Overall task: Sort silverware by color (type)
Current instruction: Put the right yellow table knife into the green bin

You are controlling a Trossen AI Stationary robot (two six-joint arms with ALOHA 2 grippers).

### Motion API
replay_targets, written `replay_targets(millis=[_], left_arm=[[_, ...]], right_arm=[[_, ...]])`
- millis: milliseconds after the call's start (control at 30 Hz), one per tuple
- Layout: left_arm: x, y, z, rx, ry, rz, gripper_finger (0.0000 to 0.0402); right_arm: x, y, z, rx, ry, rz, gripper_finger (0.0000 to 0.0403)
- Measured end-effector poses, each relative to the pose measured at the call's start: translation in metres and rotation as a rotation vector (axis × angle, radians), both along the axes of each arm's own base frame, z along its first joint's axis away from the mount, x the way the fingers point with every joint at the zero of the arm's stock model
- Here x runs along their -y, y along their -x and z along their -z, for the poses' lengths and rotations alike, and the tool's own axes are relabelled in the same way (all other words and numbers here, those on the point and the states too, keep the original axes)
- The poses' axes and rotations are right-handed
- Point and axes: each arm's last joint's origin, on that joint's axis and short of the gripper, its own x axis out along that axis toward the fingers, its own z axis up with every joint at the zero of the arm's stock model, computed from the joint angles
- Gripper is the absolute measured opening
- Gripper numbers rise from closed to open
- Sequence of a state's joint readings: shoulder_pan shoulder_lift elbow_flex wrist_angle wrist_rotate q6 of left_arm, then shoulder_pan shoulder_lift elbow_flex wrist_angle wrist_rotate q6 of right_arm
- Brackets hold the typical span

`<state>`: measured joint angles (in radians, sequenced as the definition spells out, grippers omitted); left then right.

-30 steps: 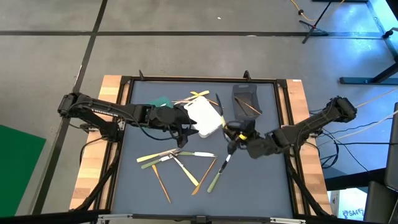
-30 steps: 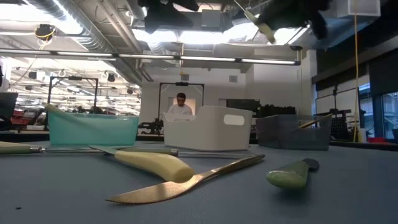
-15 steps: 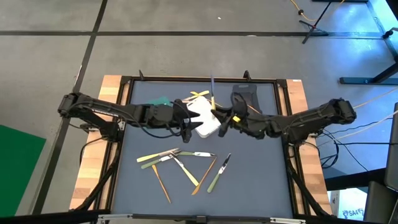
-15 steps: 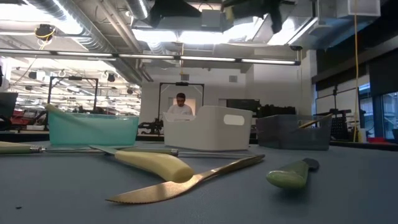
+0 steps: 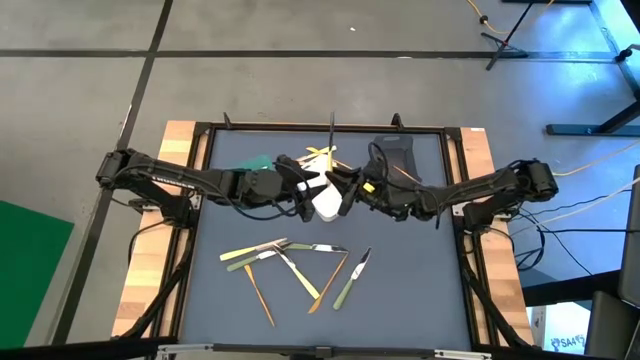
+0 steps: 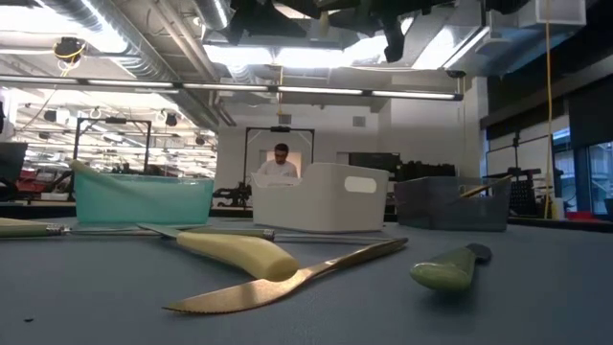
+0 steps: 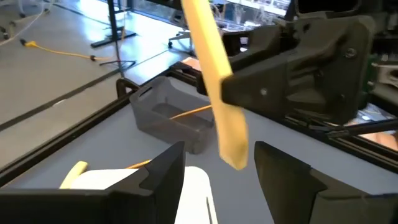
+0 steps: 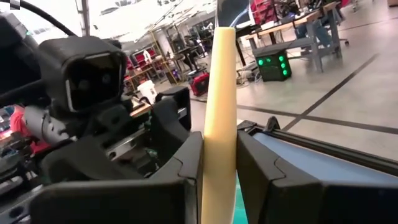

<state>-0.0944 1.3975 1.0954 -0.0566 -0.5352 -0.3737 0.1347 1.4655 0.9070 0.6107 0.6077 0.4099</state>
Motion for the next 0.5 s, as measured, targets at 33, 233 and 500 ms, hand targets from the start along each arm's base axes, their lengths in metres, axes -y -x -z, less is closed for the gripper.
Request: replay_targets(millis=[33, 233, 500], left_arm=[[-0.0001, 0.0001, 0.0000, 0.000, -0.003, -0.004, 0.0187], [0.0001, -0.0001, -0.0001, -0.006, -0.012, 0.007, 0.0187], [0.0000, -0.0008, -0.0021, 0.017, -0.013, 0.006, 0.0187]], right_arm=[[-0.0003, -0.0004, 0.0004, 0.001, 0.000, -0.003, 0.0060], [-0.0010, -0.0012, -0.0028, 0.044, -0.003, -0.032, 0.0060], [-0.0016, -0.0052, 0.0004, 0.057, -0.005, -0.036, 0.0060]])
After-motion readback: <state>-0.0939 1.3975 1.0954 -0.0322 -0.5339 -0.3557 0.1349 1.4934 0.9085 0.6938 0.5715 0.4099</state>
